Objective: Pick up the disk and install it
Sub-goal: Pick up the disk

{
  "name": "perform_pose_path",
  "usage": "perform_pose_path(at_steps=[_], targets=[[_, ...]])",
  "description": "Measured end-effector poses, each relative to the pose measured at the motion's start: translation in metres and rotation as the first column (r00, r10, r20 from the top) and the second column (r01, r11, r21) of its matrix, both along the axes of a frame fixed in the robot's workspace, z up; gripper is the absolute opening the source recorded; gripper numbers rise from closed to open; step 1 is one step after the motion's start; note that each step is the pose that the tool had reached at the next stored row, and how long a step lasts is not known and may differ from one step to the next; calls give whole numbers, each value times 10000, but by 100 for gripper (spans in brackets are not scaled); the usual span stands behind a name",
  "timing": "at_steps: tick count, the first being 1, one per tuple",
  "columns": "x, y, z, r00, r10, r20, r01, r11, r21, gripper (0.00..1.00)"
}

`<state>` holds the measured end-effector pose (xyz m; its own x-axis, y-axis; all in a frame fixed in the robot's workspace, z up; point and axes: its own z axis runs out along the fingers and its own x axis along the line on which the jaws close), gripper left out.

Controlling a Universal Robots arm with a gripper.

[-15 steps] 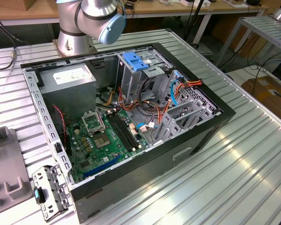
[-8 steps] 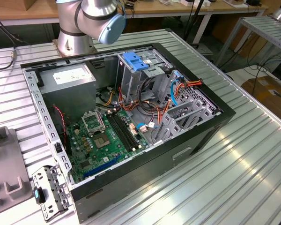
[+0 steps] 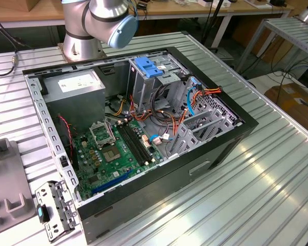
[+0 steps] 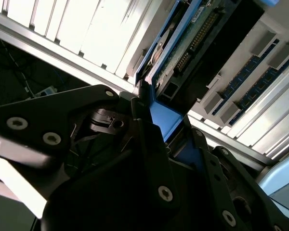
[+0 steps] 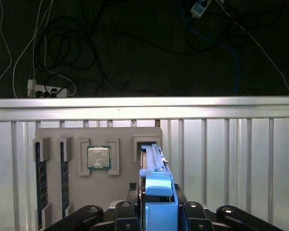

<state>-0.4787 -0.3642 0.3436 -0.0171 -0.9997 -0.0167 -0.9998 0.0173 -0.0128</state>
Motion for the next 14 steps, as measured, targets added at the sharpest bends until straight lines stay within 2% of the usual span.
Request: perform_pose_path(at_steps=[12, 13, 14], targets=[[0, 0, 53, 10000, 0, 2, 0, 10000, 1, 37], [0, 0, 73, 10000, 0, 1, 0, 10000, 1, 37], [0, 0, 119, 10000, 0, 0, 0, 10000, 0, 37]])
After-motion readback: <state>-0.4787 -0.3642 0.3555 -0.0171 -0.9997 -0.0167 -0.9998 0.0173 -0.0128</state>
